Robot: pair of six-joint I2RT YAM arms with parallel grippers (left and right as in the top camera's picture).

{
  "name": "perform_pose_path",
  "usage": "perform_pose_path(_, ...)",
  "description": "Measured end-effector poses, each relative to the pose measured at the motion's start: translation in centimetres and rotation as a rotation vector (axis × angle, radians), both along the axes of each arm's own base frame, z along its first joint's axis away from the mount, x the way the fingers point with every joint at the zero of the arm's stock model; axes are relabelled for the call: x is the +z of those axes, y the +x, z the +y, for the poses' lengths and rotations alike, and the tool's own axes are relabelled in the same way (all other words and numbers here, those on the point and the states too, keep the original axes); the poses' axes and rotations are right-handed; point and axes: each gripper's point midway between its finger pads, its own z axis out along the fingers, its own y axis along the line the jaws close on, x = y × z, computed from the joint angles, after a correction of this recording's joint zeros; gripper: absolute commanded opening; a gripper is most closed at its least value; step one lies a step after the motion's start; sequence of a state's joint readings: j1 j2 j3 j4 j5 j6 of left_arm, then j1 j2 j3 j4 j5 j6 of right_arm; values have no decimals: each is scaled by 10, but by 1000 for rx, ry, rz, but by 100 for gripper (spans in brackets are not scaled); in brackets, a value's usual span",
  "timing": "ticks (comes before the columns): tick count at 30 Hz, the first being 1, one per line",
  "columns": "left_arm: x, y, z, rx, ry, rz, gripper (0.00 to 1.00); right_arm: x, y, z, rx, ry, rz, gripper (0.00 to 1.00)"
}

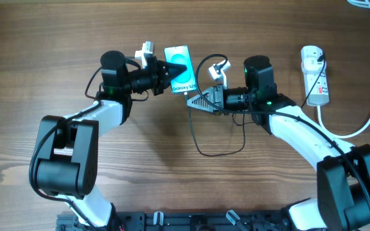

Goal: Plug charger to phone and switch on socket

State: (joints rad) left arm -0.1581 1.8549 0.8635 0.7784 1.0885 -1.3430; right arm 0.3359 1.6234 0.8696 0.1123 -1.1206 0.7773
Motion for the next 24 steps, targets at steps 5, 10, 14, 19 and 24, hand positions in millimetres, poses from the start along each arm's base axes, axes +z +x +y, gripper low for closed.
perform_pose_path(5, 0, 0, 0, 0, 0, -2, 4, 0, 0, 0, -5, 1, 19, 4)
perform_pose_path(10, 1, 0, 0, 0, 0, -10, 4, 0, 0, 0, -8, 2, 33, 4)
perform_pose_path(14, 1, 0, 0, 0, 0, -11, 4, 0, 0, 0, -12, 2, 47, 4)
perform_pose_path(19, 1, 0, 0, -1, 1, -14, 4, 0, 0, 0, -17, 3, 66, 4)
perform_pose_path(24, 3, 0, 0, -2, -1, -26, 4, 0, 0, 0, -22, 4, 82, 4)
